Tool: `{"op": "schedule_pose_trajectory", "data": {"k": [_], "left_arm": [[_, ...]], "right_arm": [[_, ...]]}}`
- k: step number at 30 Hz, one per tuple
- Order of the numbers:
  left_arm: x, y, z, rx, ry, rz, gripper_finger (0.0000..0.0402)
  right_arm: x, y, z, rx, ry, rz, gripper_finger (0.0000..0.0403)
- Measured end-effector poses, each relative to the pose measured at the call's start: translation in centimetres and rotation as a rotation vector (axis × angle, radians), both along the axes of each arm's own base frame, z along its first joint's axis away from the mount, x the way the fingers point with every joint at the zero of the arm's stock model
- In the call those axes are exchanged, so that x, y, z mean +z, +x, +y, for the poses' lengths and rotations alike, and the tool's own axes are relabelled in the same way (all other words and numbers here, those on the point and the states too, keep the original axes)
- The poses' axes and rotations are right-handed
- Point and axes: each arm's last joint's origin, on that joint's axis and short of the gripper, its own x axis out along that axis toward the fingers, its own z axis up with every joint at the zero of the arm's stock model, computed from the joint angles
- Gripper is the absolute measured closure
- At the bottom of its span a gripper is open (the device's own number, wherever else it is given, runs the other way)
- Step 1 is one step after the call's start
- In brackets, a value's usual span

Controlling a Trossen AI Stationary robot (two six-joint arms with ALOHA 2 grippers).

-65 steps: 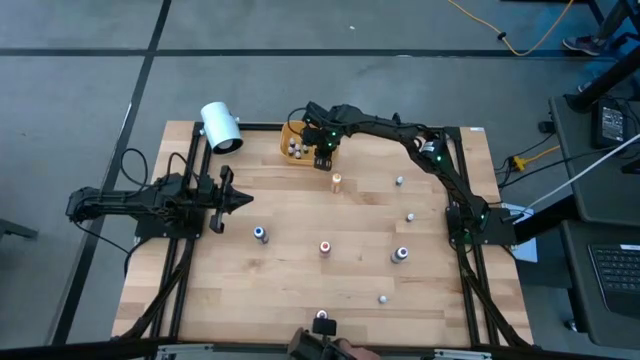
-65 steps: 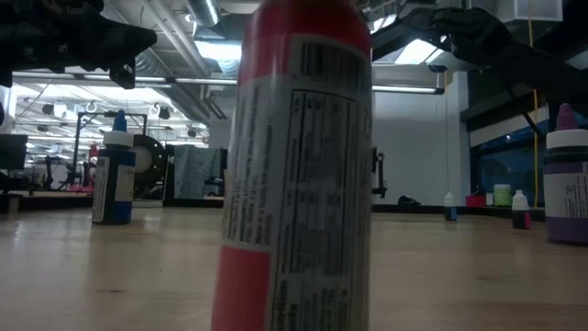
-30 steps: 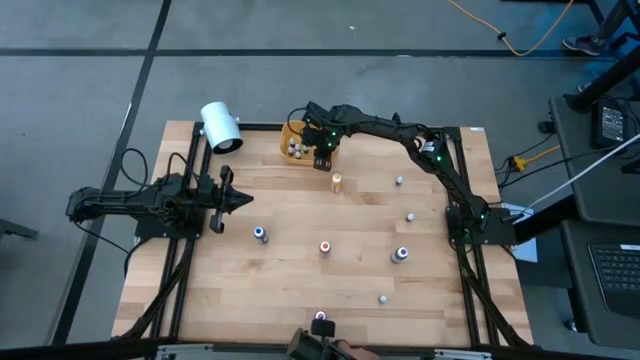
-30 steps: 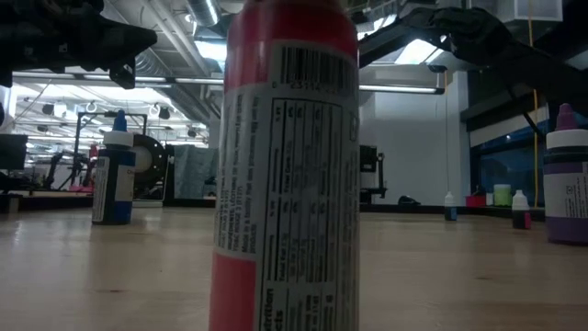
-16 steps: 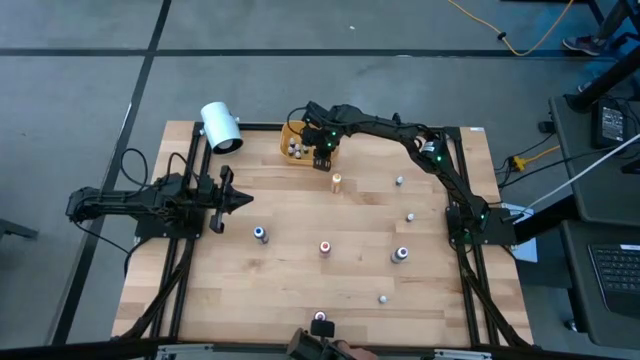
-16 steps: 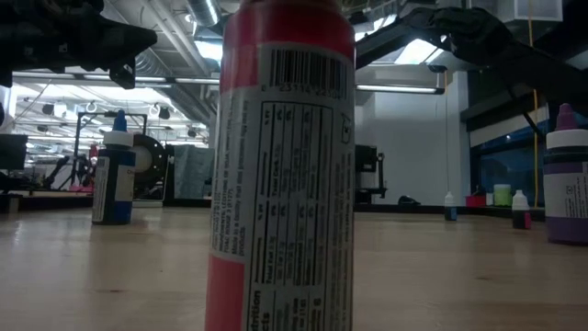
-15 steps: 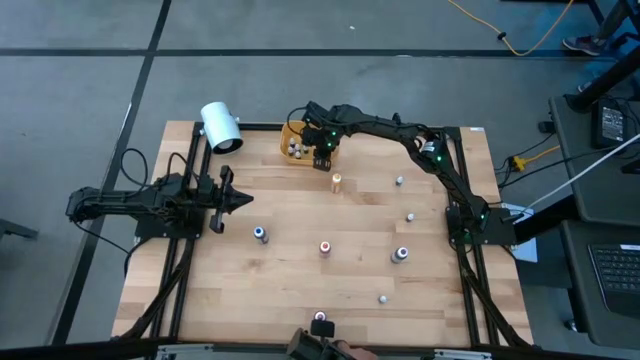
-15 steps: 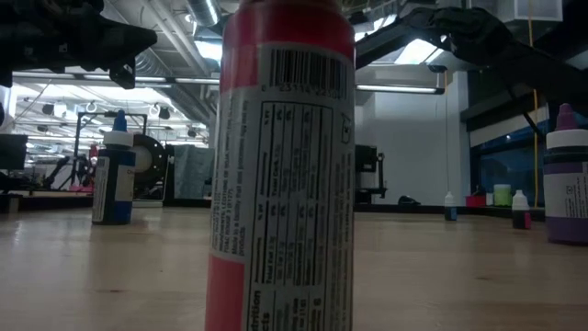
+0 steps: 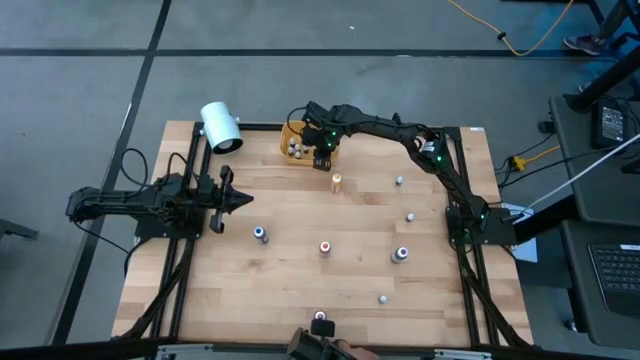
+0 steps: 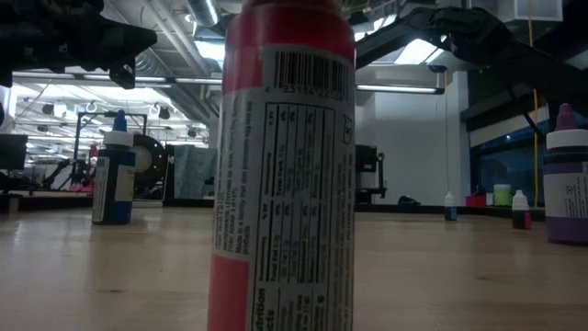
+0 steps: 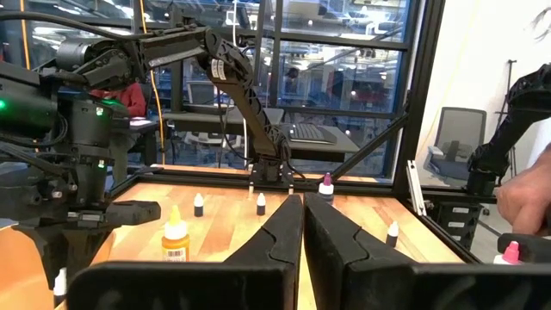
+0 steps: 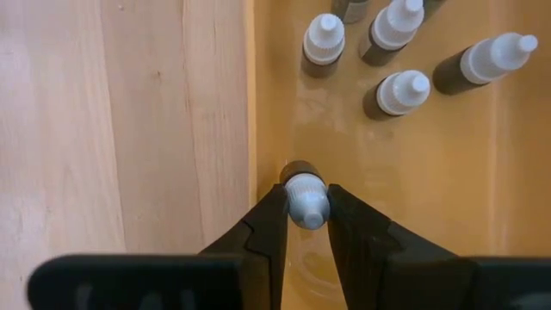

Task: Pick & Place food coloring
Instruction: Put the brown food coloring bottle into the yellow bin, then put the small blue food coloring bottle into the yellow bin

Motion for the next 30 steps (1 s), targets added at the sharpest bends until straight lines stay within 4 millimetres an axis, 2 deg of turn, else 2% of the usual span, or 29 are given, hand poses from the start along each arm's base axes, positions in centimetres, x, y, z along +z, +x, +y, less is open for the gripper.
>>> {"op": "schedule_pose_trajectory", "data": {"k": [5,14,21,25,30], "left_arm": [[0.0,0.0,0.0,0.0,0.0,0.0,0.0391],[0.0,0.0,0.0,0.0,0.0,0.0,0.0393],[0.0,0.0,0.0,0.0,0.0,0.0,0.0389],[0.0,0.0,0.0,0.0,0.0,0.0,0.039],[0.0,0.0,0.0,0.0,0.0,0.0,0.0393]], "right_arm": [[0.0,0.0,0.0,0.0,-0.001,-0.003,0.0314],[0.0,0.1,0.0,-0.004,-0.004,-0.01,0.0256],[0.3,0.3,-0.2,-0.028,-0.028,-0.025,0.0236],[1.8,0.4,-0.3,-0.051,-0.022,-0.036,0.0233],[5.2,0.3,-0.2,-0.066,0.014,-0.075,0.0233]]}}
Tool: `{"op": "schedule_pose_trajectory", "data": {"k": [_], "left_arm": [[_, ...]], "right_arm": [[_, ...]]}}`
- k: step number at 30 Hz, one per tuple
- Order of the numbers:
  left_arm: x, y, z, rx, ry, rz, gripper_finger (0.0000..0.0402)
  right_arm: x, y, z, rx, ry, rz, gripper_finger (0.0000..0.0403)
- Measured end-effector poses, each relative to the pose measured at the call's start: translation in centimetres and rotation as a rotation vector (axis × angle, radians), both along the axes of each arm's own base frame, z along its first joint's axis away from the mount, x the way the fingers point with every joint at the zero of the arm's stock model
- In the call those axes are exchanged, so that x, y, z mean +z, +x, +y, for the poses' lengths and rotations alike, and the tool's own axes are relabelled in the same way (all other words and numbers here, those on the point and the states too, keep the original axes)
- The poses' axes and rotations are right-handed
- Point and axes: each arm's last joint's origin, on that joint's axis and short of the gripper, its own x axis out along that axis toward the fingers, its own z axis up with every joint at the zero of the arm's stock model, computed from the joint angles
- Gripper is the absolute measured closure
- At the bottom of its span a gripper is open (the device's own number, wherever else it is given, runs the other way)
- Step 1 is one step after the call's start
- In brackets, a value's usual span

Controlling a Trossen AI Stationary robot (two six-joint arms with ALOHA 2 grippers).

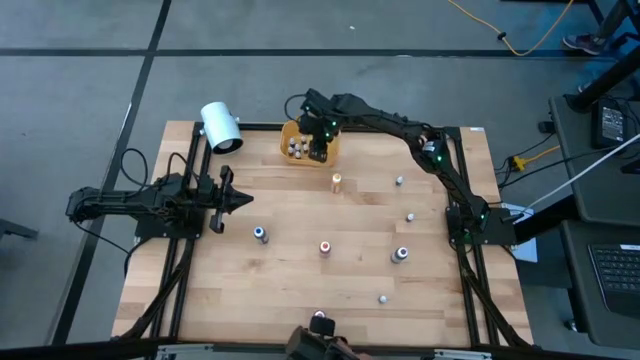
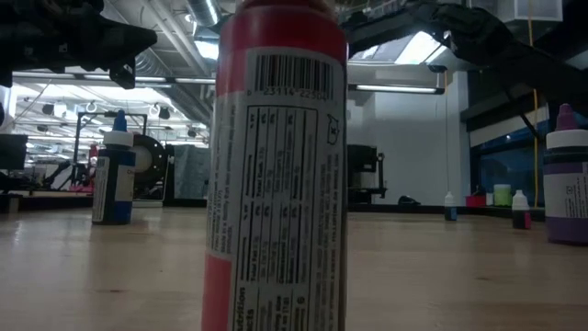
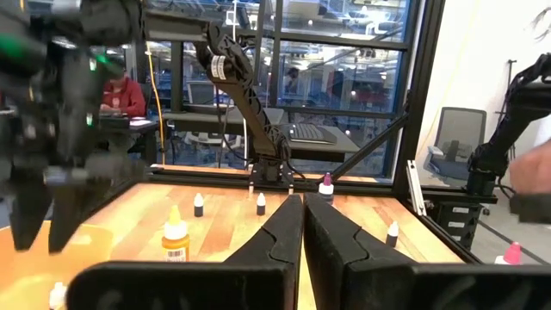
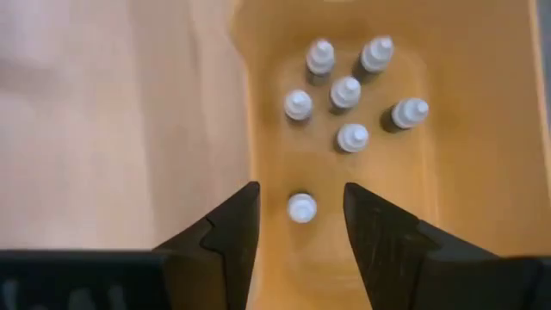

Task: Pick & Place food coloring
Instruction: Put the small blue food coloring bottle into the yellow bin

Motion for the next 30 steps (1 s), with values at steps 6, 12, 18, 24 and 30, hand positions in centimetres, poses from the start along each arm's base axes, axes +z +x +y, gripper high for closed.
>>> {"op": "schedule_pose_trajectory", "data": {"k": [6,12,18,24,30], "left_arm": [[0.0,0.0,0.0,0.0,0.0,0.0,0.0389],[0.0,0.0,0.0,0.0,0.0,-0.001,0.0393],[0.0,0.0,0.0,0.0,0.0,0.0,0.039],[0.0,0.0,0.0,0.0,0.0,0.0,0.0392],[0.0,0.0,0.0,0.0,0.0,0.0,0.0392]], "right_arm": [[3.4,-1.5,0.0,-0.017,0.058,-0.029,0.0233],[5.6,-4.0,0.4,-0.058,0.105,0.046,0.0233],[8.8,-6.4,1.7,-0.06,0.119,0.069,0.0233],[12.5,-10.7,3.9,-0.083,0.106,0.027,0.0233],[12.3,-17.3,7.3,-0.195,0.063,-0.006,0.0233]]}}
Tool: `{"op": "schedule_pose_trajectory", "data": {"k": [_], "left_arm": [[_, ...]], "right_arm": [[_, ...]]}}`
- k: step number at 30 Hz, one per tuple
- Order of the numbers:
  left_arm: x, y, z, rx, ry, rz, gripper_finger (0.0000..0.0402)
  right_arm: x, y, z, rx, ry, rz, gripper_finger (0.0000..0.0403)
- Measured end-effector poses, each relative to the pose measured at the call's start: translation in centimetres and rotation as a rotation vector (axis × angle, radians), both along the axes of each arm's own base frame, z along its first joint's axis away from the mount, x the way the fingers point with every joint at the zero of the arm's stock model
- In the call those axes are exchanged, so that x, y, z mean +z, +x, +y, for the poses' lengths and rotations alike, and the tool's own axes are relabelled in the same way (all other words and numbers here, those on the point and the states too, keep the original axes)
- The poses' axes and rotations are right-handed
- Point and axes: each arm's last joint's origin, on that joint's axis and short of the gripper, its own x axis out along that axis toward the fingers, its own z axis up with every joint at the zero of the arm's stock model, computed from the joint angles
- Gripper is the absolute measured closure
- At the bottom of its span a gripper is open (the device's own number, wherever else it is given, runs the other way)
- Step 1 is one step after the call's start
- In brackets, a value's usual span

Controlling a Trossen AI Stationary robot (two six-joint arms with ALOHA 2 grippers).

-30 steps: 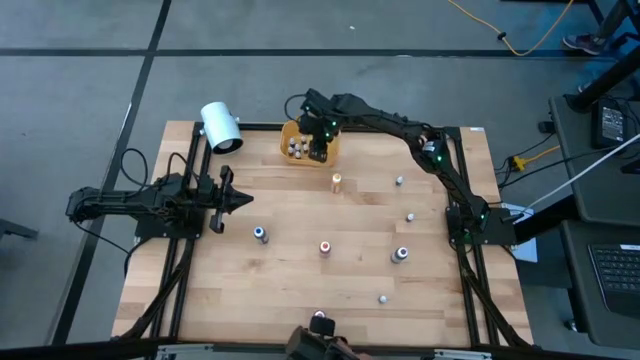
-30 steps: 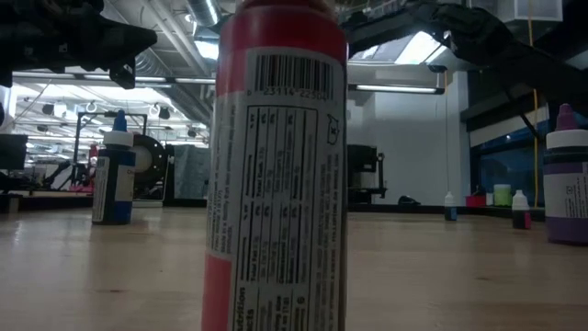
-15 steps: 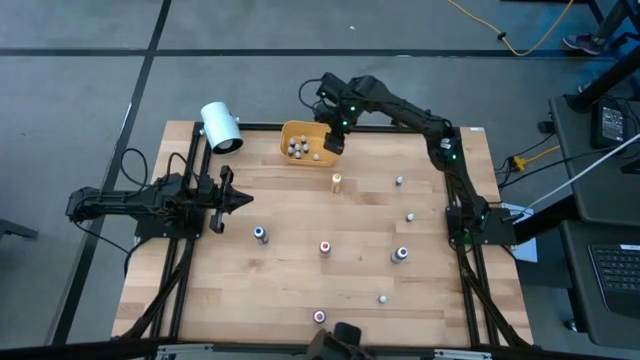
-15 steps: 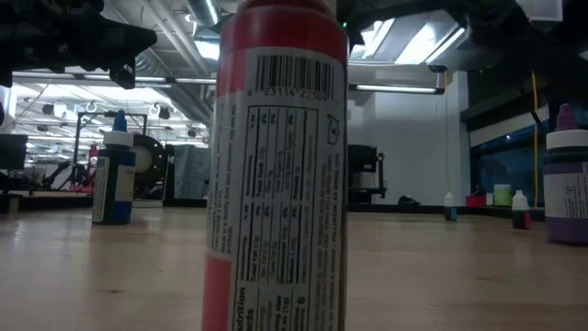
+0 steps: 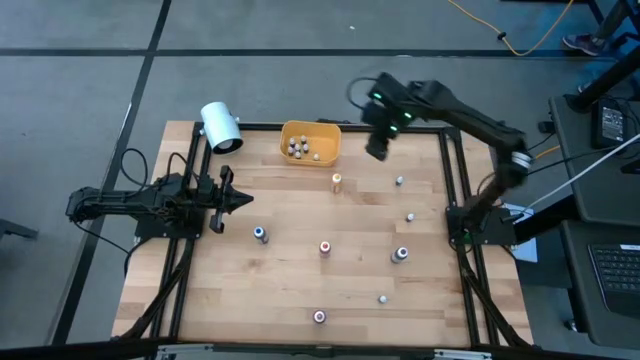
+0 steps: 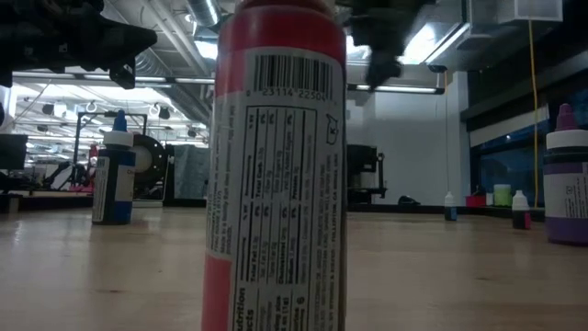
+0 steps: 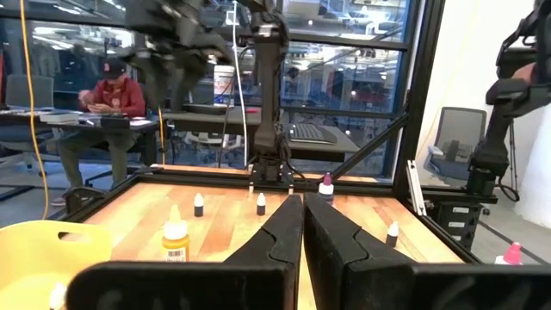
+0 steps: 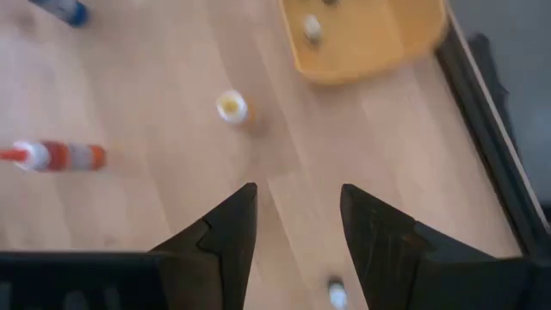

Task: Pick & Place food coloring
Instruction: Put the small blue food coloring bottle into the yellow bin

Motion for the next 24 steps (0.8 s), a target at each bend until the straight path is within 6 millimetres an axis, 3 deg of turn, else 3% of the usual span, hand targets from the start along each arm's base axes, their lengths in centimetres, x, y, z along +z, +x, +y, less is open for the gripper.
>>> {"op": "schedule_pose_trajectory", "data": {"k": [5,10,18,24], "left_arm": [[0.0,0.0,0.0,0.0,0.0,0.0,0.0389],[0.0,0.0,0.0,0.0,0.0,0.0,0.0393],[0.0,0.0,0.0,0.0,0.0,0.0,0.0389],[0.0,0.0,0.0,0.0,0.0,0.0,0.0393]], "right_arm": [[-2.4,-4.6,2.7,-0.07,0.008,-0.031,0.0233],[-5.8,-7.5,3.8,-0.136,-0.002,0.009,0.0228],[-12.8,-9.8,4.4,-0.229,0.036,0.074,0.0152],[-15.6,-10.4,4.5,-0.302,-0.009,0.095,0.0107]]}}
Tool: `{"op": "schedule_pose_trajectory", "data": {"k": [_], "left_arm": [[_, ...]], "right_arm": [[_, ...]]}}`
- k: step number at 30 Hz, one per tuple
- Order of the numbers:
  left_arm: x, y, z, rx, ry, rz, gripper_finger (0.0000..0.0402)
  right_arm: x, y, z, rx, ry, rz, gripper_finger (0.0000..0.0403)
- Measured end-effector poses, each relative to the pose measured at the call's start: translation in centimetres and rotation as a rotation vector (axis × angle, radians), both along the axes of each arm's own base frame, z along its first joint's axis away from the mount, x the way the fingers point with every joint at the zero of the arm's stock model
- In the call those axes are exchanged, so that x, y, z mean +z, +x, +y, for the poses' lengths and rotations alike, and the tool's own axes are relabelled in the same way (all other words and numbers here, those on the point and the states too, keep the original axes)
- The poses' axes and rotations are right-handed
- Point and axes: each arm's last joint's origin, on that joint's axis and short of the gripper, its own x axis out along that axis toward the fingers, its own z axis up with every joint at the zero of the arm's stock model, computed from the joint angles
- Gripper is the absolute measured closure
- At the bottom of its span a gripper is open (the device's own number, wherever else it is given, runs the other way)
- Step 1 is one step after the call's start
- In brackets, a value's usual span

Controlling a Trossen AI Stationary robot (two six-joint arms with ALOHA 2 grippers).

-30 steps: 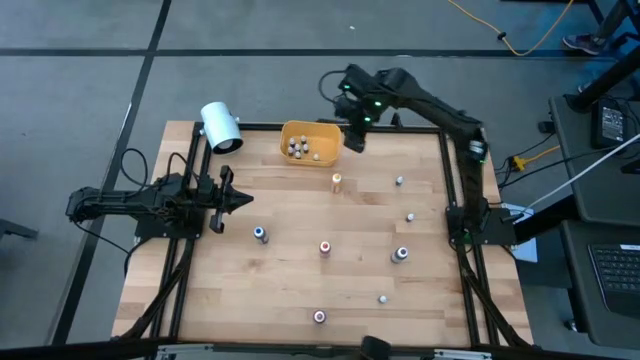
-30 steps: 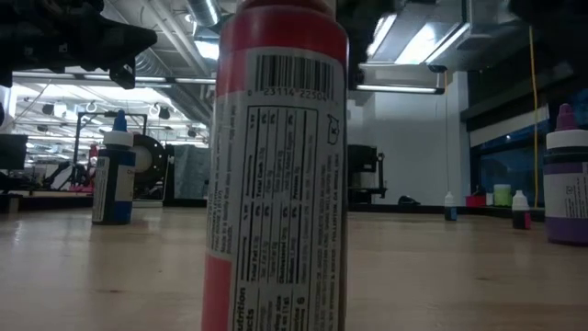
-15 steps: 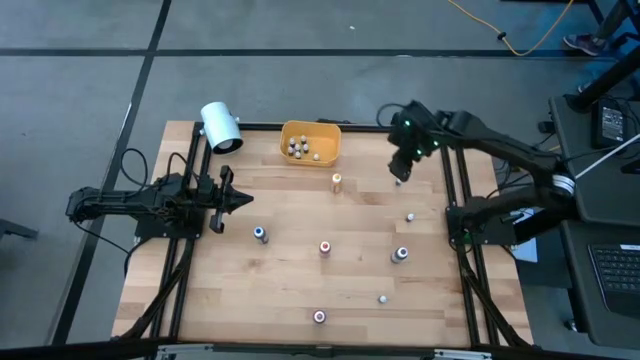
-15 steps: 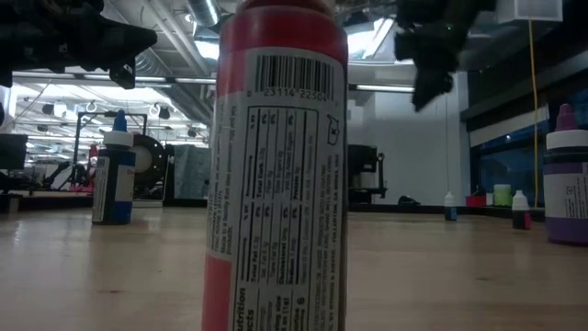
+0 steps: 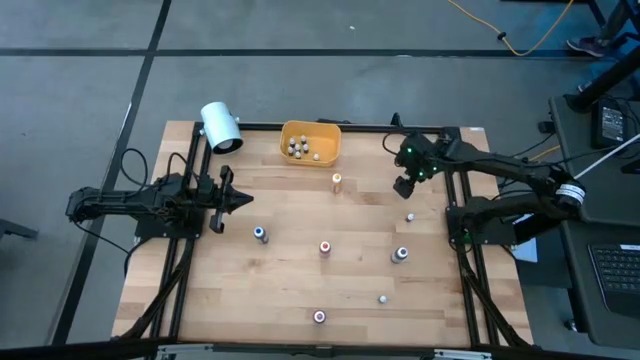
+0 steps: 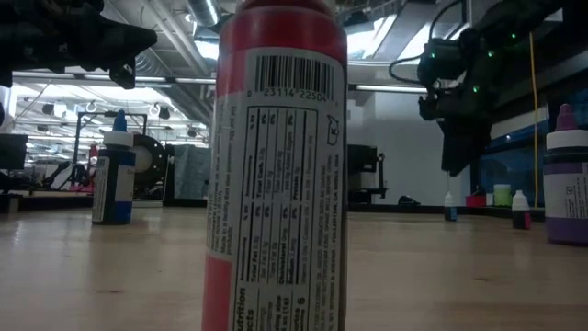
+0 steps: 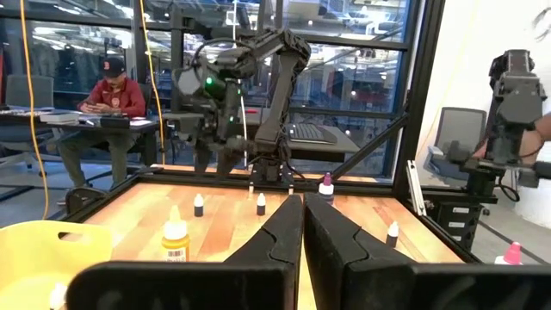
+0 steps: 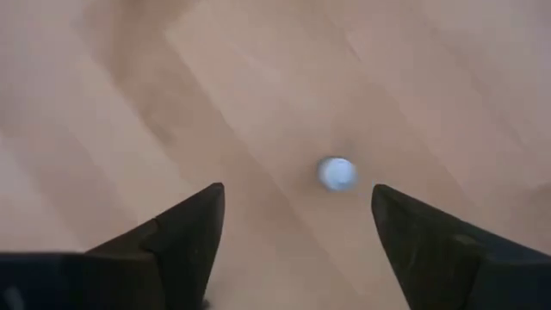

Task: Pick & Place food coloring
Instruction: Put the small blue food coloring bottle into the yellow bin

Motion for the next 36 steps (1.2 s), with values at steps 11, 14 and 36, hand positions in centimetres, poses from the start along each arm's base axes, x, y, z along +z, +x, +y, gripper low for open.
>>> {"op": "schedule_pose_trajectory", "data": {"k": [11,14,36], "left_arm": [[0.0,0.0,0.0,0.0,0.0,0.0,0.0391],[0.0,0.0,0.0,0.0,0.0,0.0,0.0393],[0.0,0.0,0.0,0.0,0.0,0.0,0.0389]], "right_arm": [[-2.7,-0.7,-0.4,-0.165,-0.02,-0.039,0.0118],[-3.4,-1.0,-0.6,-0.206,-0.013,-0.046,0.0119],[-7.0,-0.1,-1.9,-0.235,0.021,0.06,0.0119]]}}
